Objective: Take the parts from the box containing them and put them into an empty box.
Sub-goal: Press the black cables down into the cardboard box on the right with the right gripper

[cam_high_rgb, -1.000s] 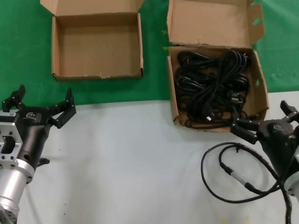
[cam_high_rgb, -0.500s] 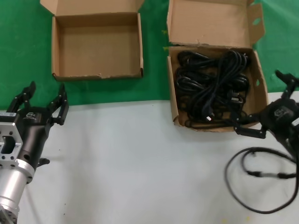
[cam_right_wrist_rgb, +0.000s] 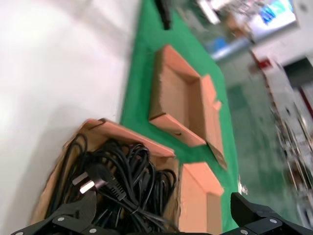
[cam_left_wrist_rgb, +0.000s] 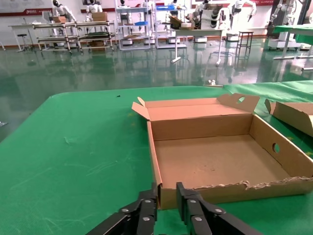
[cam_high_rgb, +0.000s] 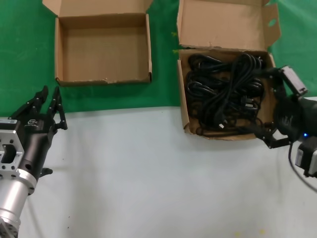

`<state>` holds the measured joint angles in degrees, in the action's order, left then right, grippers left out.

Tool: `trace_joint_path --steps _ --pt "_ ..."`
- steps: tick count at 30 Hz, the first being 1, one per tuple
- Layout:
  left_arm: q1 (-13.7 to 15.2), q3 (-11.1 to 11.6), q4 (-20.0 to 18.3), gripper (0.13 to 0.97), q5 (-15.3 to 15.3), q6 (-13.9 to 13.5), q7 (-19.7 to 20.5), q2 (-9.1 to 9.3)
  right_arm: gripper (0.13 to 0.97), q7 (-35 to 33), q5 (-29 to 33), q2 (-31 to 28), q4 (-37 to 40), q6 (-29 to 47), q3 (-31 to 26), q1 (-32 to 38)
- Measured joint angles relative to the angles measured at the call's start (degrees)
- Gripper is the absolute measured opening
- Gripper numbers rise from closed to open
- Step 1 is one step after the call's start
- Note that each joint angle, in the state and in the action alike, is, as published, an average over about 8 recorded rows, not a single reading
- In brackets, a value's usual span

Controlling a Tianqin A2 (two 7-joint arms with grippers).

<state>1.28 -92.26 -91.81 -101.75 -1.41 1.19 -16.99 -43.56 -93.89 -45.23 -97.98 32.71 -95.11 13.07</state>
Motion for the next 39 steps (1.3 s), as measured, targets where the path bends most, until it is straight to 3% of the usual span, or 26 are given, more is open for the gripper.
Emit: trace_joint_path --steps 5,14,24,33,39 --pt "0.0 0.0 0.0 0.216 0.0 0.0 0.0 0.0 0.966 -5.0 3.3 -1.0 1.8 2.9 -4.1 5.9" --pt "0.0 0.0 0.0 0.152 0.0 0.0 0.0 0.0 0.965 -10.1 8.2 0.5 6.7 6.1 -10.8 14.5" --pt "0.0 0.0 0.0 0.147 0.0 0.0 0.0 0.0 0.963 -12.5 12.6 2.8 11.5 6.5 -15.9 19.6" --pt "0.0 0.0 0.0 0.145 0.0 0.0 0.0 0.0 0.908 -13.7 14.2 4.1 15.0 5.9 -18.1 22.5" --pt "0.0 0.0 0.0 0.145 0.0 0.0 0.0 0.0 0.817 -13.9 14.9 4.5 16.1 5.4 -19.0 23.6"
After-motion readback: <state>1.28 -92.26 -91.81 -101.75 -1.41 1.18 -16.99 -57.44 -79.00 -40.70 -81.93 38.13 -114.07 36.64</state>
